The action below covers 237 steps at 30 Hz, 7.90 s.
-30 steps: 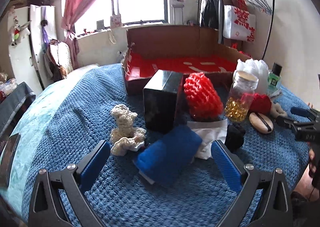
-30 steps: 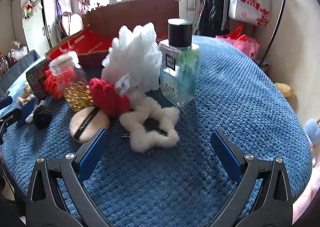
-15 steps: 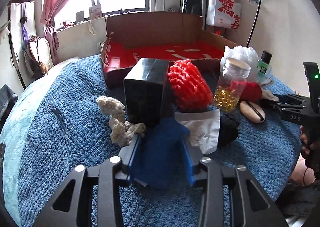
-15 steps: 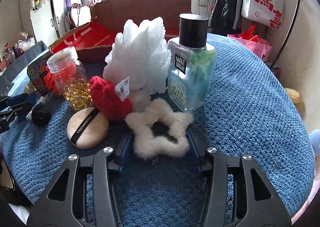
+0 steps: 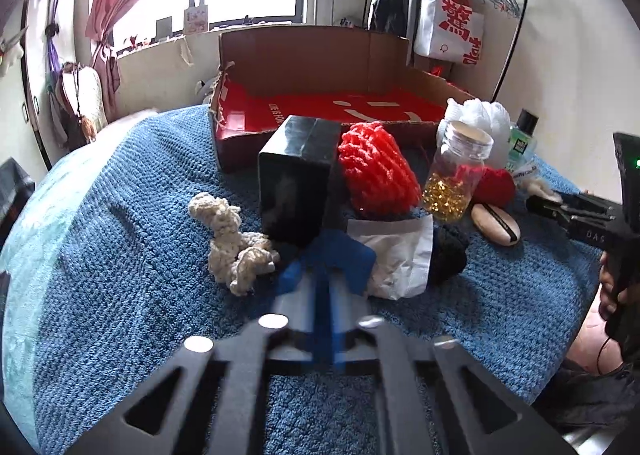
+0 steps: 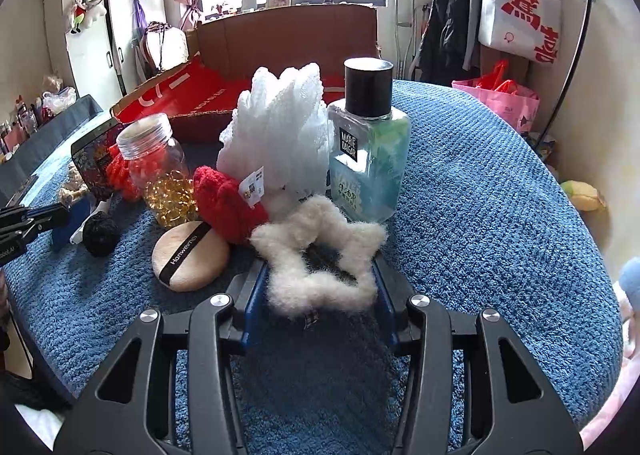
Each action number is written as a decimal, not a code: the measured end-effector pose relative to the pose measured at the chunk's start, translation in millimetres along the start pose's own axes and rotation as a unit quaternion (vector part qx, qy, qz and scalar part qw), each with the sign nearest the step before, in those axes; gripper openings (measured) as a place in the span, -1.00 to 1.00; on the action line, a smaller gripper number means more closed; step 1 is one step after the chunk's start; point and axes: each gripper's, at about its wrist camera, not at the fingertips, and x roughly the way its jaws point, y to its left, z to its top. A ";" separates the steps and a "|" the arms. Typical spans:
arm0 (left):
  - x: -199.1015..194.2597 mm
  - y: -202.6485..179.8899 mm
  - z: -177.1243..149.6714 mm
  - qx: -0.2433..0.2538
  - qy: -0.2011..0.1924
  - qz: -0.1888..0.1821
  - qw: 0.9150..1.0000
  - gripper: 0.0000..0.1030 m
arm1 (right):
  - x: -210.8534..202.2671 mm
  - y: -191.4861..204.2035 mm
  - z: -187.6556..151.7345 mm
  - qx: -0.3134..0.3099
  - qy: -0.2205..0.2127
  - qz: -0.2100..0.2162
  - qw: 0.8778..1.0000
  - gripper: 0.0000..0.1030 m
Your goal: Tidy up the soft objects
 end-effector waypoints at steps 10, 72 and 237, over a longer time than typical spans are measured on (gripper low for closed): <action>10.3 -4.8 1.4 0.058 0.003 0.019 0.998 0.65 | 11.5 -2.0 -7.0 -0.007 0.029 0.012 0.999 0.02; -1.9 89.3 62.5 0.001 -0.012 -0.009 1.000 -0.60 | -0.5 -92.9 57.4 0.013 -0.017 -0.059 0.998 -0.10; -33.4 -75.3 -9.3 -0.041 -0.180 0.079 0.980 1.00 | -55.0 48.1 -18.0 0.018 -0.166 -0.014 0.986 0.90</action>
